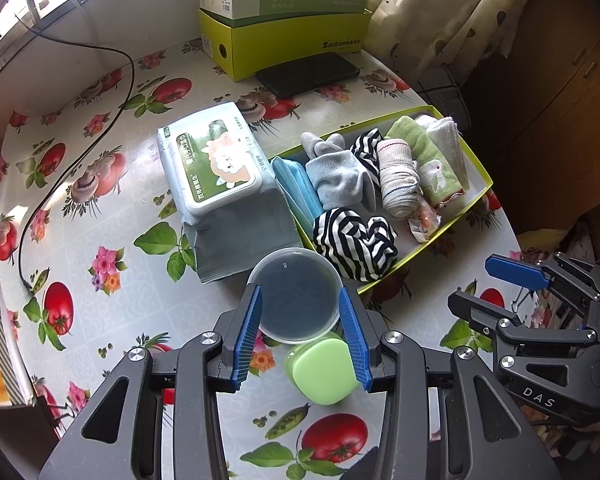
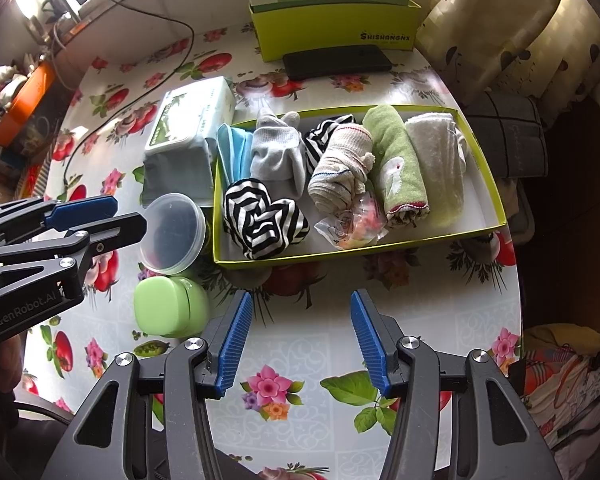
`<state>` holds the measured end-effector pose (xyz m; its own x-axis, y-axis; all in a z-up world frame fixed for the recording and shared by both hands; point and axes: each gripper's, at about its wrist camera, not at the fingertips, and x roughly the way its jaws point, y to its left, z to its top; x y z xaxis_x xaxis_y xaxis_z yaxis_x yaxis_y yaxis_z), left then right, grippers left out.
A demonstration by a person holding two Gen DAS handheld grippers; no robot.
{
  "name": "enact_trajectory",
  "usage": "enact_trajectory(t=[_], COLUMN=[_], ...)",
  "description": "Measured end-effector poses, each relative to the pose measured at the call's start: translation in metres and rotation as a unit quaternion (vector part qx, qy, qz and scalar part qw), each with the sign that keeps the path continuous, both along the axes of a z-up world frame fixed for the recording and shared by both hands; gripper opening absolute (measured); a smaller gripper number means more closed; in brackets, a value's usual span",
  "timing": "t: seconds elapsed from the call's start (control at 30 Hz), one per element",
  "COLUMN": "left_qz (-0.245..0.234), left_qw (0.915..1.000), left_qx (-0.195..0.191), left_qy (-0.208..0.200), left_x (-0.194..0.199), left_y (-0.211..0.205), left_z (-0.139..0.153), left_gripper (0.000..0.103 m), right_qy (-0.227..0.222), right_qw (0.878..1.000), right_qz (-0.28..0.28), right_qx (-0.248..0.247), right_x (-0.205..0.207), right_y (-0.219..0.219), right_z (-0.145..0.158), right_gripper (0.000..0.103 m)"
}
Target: Organize soft objects
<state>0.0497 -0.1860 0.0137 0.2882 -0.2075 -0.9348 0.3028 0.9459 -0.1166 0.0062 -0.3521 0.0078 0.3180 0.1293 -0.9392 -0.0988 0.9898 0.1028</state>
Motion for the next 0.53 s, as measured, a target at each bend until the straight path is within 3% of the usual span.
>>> enact_trajectory(t=[0.53], left_qz=[-0.005], left_qw=[1.0], left_qx=[0.001], left_qy=[-0.005], left_x=[0.0007], left_y=[0.0005], left_z=[-0.0009], left_gripper=[0.041], right_qy=[0.001], right_qw=[1.0], right_qz=[0.001], right_qx=[0.0], right_x=[0.001], right_y=[-0.0005], right_z=[-0.0006], right_gripper=[0.051])
